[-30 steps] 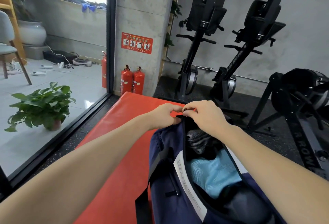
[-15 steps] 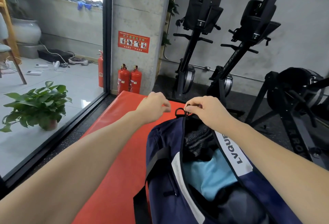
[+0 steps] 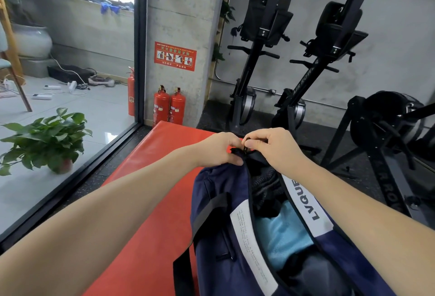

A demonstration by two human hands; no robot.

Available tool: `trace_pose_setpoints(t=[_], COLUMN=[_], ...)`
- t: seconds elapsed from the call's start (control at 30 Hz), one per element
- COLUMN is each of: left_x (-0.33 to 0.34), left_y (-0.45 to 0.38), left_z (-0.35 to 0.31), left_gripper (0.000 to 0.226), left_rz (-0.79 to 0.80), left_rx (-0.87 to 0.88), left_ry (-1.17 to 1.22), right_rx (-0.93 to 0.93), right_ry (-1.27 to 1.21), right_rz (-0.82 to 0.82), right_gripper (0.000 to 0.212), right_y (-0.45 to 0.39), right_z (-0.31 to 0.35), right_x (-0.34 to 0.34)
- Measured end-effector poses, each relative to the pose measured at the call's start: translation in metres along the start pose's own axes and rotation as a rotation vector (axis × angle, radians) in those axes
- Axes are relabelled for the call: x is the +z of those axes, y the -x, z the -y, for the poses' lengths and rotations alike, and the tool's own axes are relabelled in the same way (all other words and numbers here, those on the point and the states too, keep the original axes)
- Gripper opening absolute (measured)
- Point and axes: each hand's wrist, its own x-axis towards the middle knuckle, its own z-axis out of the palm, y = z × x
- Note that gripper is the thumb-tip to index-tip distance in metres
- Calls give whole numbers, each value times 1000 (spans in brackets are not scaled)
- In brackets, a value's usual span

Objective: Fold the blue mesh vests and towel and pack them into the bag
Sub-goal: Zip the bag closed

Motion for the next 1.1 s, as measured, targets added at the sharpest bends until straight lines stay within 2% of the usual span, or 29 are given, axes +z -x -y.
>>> trace_pose_setpoints(t=[0.3,0.4,0.53,0.6,0.67,0.8,0.87,0.93,1.0,1.1], left_x=[-8,-9,-8,-7,4,15,11,5,3,4], left_y=[-1,1,5,11,13,14,15,18,23,31], left_z=[19,23,-5,-29,-45,-44,-37,-27,-21,-36], left_gripper=[17,13,31,40,37,18,18,17,15,26], left_rz=[-135,-143,-104,4,72,-55,-127,-157,-144,-147], left_rx=[-117,-147,-1,99,163,165,152,69,-11,-1], left_ry=[-12,-28,-41,-4,-105,-230,-264,-291,-245,-131], right_rx=[-5,29,68,77,92,84,101,137,171,206], right_ry=[50,-46,-91,-84,-91,-78,-82,-135,-201,-274], right_rz=[91,99,60,28,6,38,50,71,86,76], right_gripper=[13,14,13,14,15,17,19,19,18,20], right_y=[20,41,60,62,62,72,84,101,120,142], right_z=[11,12,13,12,12,18,21,19,17,20], right_x=[-15,-29,-40,-40,-38,-36,-42,-55,-69,-81])
